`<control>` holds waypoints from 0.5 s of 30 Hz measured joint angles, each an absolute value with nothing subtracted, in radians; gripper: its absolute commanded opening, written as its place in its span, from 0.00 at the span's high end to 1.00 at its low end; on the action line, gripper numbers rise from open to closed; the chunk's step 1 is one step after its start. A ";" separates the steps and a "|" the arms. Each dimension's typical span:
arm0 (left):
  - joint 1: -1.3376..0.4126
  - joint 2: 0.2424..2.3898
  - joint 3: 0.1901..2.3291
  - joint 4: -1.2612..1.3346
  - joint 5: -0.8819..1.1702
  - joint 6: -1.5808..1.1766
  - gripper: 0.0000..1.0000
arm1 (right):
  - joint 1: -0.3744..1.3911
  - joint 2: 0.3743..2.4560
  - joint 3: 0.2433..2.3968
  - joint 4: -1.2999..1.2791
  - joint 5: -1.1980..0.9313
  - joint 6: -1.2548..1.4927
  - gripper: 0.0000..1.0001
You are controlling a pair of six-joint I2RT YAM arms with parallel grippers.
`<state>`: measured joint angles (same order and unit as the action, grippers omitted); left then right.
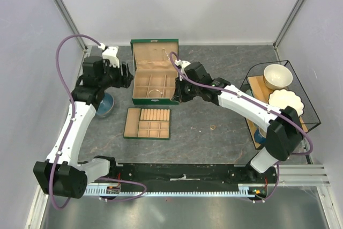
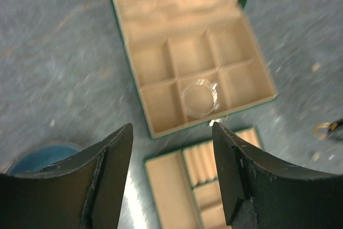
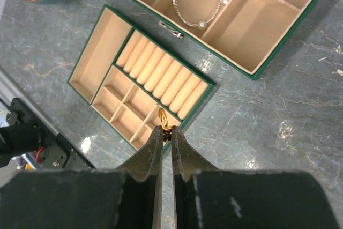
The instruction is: Organize the mixed jewelry
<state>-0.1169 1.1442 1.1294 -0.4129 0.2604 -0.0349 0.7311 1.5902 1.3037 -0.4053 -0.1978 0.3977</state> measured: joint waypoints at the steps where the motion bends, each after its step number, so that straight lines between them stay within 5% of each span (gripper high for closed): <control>1: -0.117 1.139 1.121 -0.448 0.236 -0.002 0.31 | 0.733 1.601 1.304 -0.405 -0.187 0.401 1.00; 15: -0.117 1.137 0.867 -0.654 0.138 0.201 0.36 | 0.777 1.651 1.304 -0.404 -0.131 0.392 1.00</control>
<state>-0.1169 1.1370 0.8665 -0.6544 0.1383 0.2008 0.7769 1.6508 1.3041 -0.4042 -0.1310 0.3923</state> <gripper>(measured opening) 0.659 0.122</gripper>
